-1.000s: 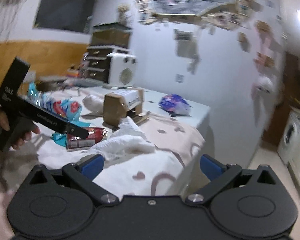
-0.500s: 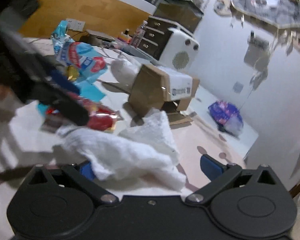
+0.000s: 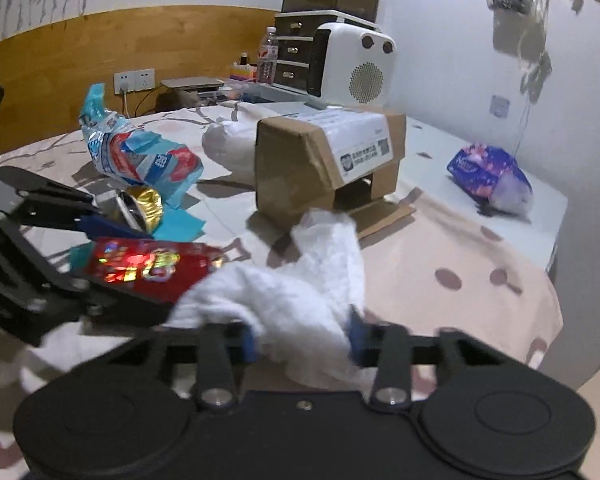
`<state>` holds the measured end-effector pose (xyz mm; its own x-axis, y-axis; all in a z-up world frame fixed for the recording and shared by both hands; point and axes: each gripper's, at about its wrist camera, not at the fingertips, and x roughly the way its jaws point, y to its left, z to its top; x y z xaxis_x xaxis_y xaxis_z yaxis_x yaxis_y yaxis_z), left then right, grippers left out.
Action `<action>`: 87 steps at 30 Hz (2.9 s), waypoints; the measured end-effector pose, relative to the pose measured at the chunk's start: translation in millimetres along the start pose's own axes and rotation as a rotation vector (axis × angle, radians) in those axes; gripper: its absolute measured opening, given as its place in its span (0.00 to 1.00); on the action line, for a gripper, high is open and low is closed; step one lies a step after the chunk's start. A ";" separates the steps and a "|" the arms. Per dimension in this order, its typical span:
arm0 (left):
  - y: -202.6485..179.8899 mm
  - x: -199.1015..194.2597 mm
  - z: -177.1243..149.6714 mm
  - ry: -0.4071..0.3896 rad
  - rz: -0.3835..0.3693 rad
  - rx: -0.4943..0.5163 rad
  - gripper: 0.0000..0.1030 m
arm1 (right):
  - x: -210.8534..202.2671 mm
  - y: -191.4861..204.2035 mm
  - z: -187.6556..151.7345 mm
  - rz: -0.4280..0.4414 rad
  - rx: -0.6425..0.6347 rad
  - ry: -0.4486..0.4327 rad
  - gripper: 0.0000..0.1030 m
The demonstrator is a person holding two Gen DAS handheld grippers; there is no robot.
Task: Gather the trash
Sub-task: 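Grasp the red snack bag with the left gripper while the right gripper grasps the white tissue, then lift and carry the red bag and tissue with both grippers toward the wastebasket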
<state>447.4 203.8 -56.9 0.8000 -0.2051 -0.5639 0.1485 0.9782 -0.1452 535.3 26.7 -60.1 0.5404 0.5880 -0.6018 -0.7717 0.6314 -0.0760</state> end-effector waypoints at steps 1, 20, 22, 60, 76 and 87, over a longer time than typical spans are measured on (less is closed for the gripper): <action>-0.5 0.1 -0.3 0.001 0.005 0.005 0.64 | -4.4 1.9 -1.6 -0.014 0.020 0.011 0.22; -11.8 -13.1 -8.2 0.028 0.029 0.011 0.54 | -144.8 115.8 -48.1 0.099 0.012 0.102 0.84; -11.9 -15.5 -8.8 0.034 0.024 0.006 0.54 | -156.1 120.9 -48.9 0.112 -0.098 0.065 0.88; -40.6 -38.7 -28.6 0.038 0.109 0.038 0.53 | -130.1 85.4 -75.0 0.033 0.360 0.011 0.14; -58.1 -128.4 -66.5 -0.006 0.238 -0.026 0.53 | -160.3 115.7 -88.9 -0.051 0.411 -0.012 0.14; -126.7 -185.8 -50.7 -0.112 0.210 0.028 0.53 | -222.6 110.2 -93.0 -0.137 0.441 -0.124 0.13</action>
<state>250.5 116.3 25.0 0.8741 0.0067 -0.4858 -0.0134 0.9999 -0.0103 298.7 -81.6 -8.4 0.6838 0.5234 -0.5085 -0.4891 0.8459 0.2130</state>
